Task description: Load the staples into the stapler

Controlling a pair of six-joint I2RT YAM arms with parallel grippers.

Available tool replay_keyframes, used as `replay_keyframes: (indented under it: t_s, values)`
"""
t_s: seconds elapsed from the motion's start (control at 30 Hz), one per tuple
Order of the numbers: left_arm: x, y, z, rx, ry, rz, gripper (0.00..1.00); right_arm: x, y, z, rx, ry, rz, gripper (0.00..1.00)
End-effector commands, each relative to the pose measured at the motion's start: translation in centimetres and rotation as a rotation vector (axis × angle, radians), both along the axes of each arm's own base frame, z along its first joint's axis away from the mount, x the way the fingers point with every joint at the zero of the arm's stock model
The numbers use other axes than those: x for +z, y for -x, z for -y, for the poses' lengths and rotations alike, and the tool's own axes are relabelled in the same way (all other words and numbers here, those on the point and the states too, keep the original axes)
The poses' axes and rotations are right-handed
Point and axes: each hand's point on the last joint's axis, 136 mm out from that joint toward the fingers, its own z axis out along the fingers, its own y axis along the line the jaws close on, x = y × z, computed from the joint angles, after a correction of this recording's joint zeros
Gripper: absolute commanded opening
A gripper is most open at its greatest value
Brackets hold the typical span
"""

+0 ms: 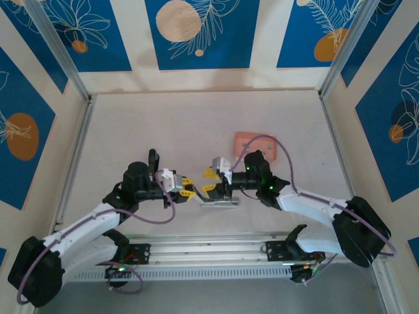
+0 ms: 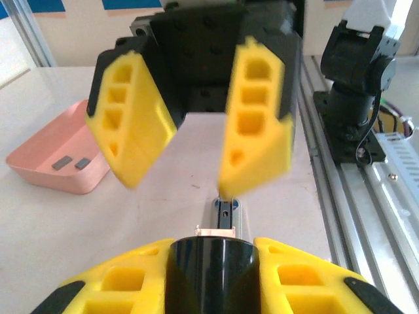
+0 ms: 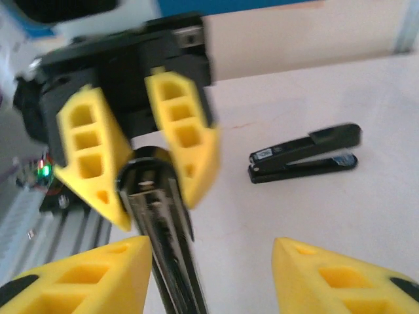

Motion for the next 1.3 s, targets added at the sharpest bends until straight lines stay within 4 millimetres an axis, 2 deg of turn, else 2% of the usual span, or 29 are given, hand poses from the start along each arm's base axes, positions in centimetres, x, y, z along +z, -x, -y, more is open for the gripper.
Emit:
replay_keyframes:
  t_s: [0.0,0.03,0.13,0.23,0.33,0.5,0.67,0.87,1.27]
  values:
    - [1.5,0.2,-0.8,0.011,-0.082,0.09,0.19,-2.9,-2.4,2.3,-0.291,0.085,-0.391,0.54]
    - [1.5,0.1,-1.1,0.022,-0.111,0.092,0.19,-3.7,-2.5,2.8,-0.351,0.114,-0.508,0.55]
    - [1.1,0.0,-1.9,0.042,-0.193,0.101,0.19,-5.5,-2.0,3.6,-0.438,0.152,-0.718,0.53]
    - [0.8,0.1,-2.4,0.042,-0.25,0.116,0.19,-6.5,-1.3,4.3,-0.492,0.124,-0.85,0.53]
    - [0.9,0.0,-2.6,0.042,-0.28,0.126,0.2,-8.1,-1.1,6.2,-0.621,0.12,-1.025,0.52]
    - [0.4,-0.3,-2.8,0.041,-0.325,0.139,0.2,-9.3,0.0,7.4,-0.624,0.112,-1.208,0.5]
    - [-0.2,-0.5,-2.8,0.031,-0.347,0.124,0.2,-10.1,0.5,6.7,-0.567,0.119,-1.295,0.48]
    - [-0.5,-0.7,-2.9,0.041,-0.363,0.123,0.2,-11.2,0.2,5.8,-0.536,0.141,-1.363,0.44]
    - [-0.9,-0.7,-3.0,0.043,-0.38,0.123,0.2,-12.4,0.3,3.5,-0.457,0.188,-1.39,0.37]
